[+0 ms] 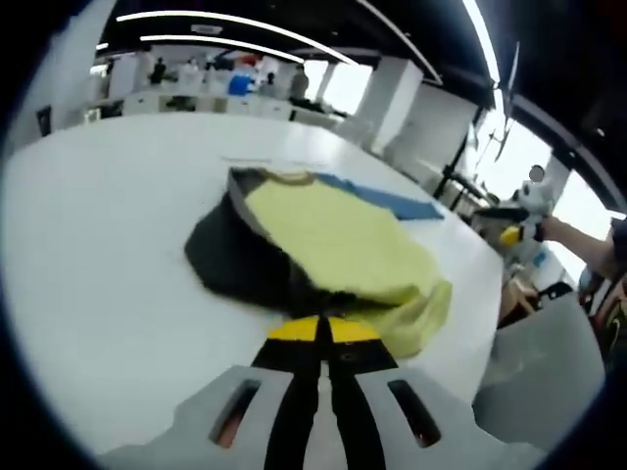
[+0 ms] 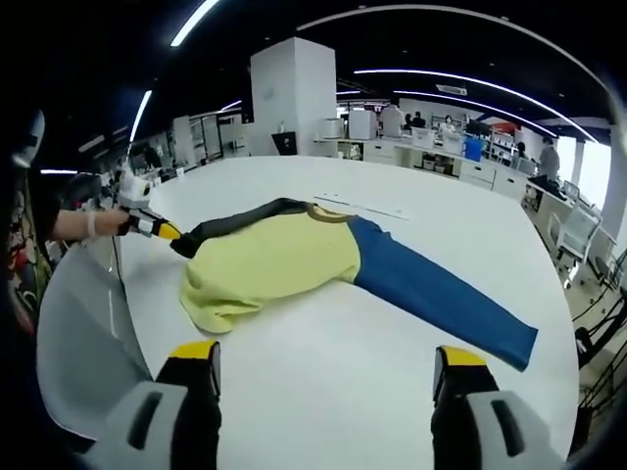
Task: Fold the garment on the visible template until the final outline fits inside the template.
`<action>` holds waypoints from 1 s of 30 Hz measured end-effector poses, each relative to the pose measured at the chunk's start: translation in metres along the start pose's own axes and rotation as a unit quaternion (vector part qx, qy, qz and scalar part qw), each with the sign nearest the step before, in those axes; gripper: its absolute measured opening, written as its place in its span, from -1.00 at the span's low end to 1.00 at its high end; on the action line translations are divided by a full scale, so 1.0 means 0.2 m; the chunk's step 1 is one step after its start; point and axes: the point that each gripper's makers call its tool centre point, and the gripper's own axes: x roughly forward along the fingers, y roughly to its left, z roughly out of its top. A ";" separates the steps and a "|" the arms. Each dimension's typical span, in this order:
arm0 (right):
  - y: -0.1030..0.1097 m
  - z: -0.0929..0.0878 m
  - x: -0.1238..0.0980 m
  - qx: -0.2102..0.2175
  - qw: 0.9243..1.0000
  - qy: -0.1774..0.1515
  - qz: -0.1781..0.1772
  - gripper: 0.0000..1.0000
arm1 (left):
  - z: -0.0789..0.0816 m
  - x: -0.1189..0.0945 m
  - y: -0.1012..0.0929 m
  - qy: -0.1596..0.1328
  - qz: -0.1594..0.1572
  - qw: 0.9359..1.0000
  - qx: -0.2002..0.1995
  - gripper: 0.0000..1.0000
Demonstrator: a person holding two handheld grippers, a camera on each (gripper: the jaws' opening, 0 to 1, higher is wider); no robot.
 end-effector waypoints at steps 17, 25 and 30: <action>0.14 0.00 0.04 0.003 1.000 0.006 0.011 0.80 | 0.38 -0.28 0.57 -0.066 0.121 0.990 0.020 -1.00; 0.17 0.01 0.07 0.019 1.000 -0.008 0.024 0.83 | 0.41 -0.28 0.79 -0.068 0.160 0.985 0.012 -1.00; 0.20 0.00 0.08 0.016 1.000 0.003 0.026 0.82 | 0.44 -0.28 0.91 -0.071 0.186 0.980 0.012 -1.00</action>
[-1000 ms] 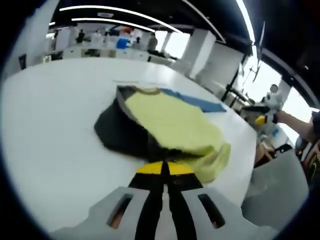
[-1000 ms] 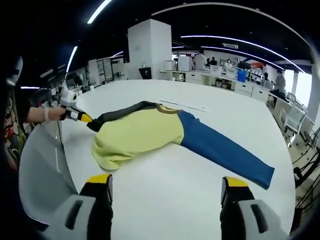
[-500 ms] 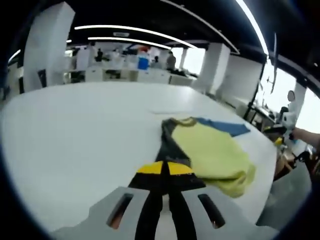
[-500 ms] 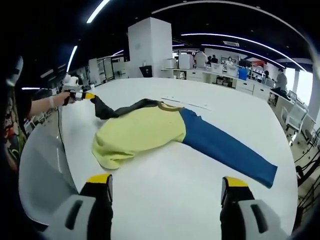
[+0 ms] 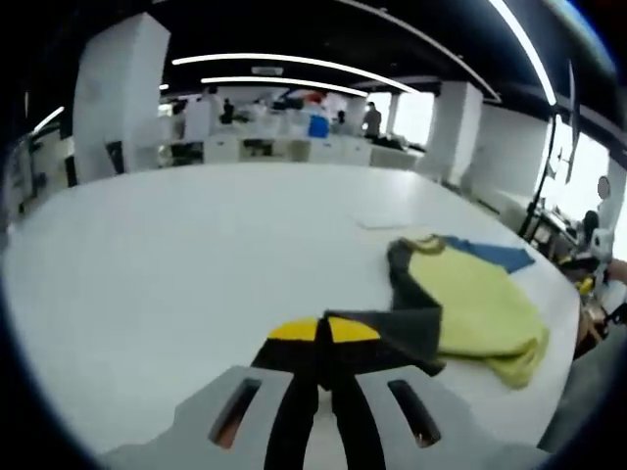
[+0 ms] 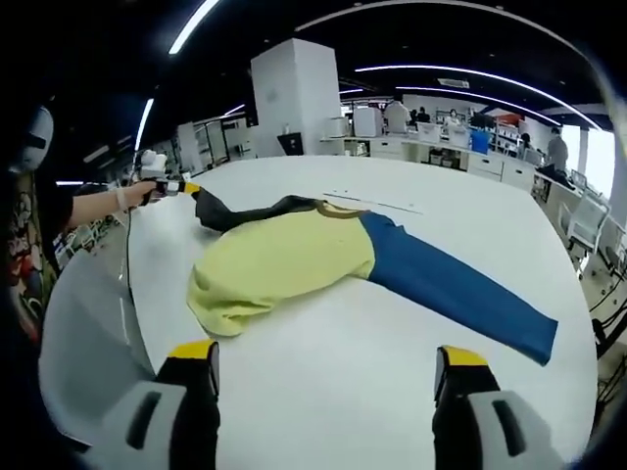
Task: Fold the garment on the visible template until the final outline fits inside the template.
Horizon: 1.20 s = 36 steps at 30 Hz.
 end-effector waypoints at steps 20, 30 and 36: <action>0.00 0.00 0.05 0.007 1.000 0.012 0.003 0.82 | 0.05 0.11 0.47 -0.004 0.086 0.996 -0.007 -1.00; -0.03 0.00 0.05 0.006 1.000 0.020 0.001 0.82 | -0.01 0.23 0.63 0.035 0.114 0.993 -0.004 -1.00; -0.04 -0.04 0.05 0.010 0.999 0.031 -0.006 0.81 | 0.02 0.31 0.68 0.056 0.111 0.992 0.012 -1.00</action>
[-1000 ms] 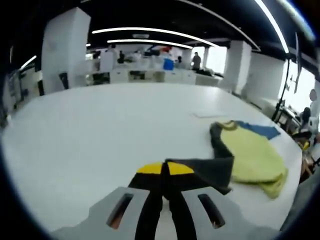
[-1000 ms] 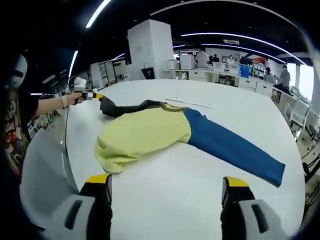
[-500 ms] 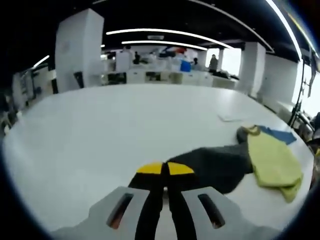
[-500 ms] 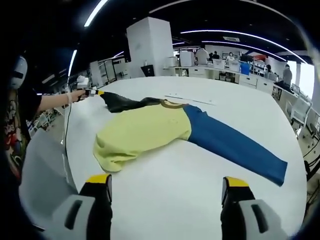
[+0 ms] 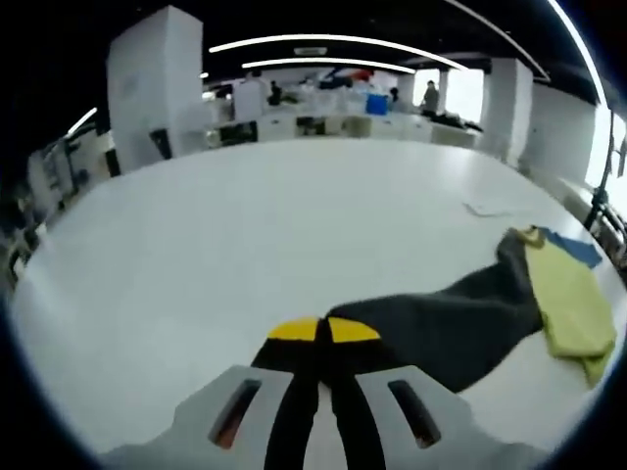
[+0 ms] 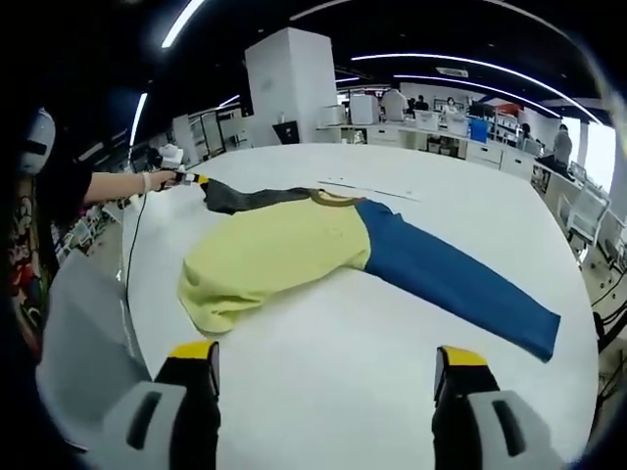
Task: Fold the garment on the visible template until the final outline fits inside the template.
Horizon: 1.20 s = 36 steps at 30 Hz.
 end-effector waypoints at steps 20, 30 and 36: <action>0.00 -0.05 0.03 0.008 1.000 0.020 0.001 0.81 | -0.11 0.21 0.04 0.071 -0.002 0.996 0.044 -1.00; 0.01 -0.04 0.03 0.009 1.000 0.015 0.005 0.81 | -0.18 0.12 0.05 0.094 -0.009 0.994 0.052 -1.00; 0.03 -0.02 0.04 0.004 1.000 0.007 0.011 0.81 | -0.23 0.02 0.02 0.115 -0.023 0.991 0.059 -1.00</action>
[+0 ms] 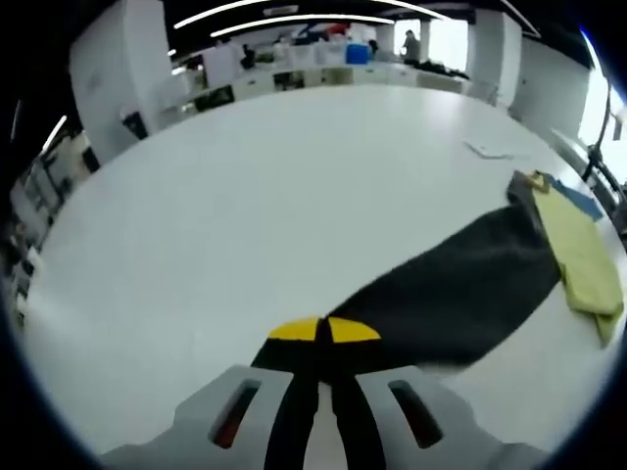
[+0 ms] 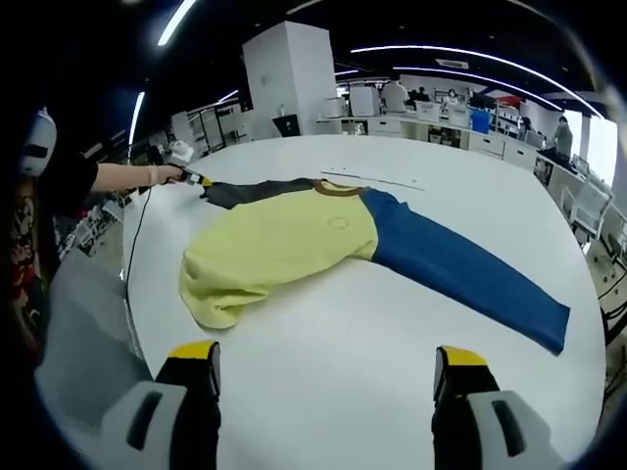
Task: Fold the garment on the visible template until the final outline fits inside the template.
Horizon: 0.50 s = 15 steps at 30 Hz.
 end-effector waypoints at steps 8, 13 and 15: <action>0.03 0.02 -0.01 0.000 1.000 -0.009 0.002 0.81 | -0.13 -0.05 -0.02 0.025 -0.028 0.999 -0.005 -1.00; 0.04 0.01 -0.03 0.001 1.000 -0.008 0.001 0.80 | -0.16 -0.08 -0.02 0.027 -0.030 0.999 -0.008 -1.00; 0.03 0.00 -0.03 -0.001 1.000 -0.007 -0.001 0.80 | -0.16 -0.08 -0.03 0.028 -0.031 0.999 -0.008 -1.00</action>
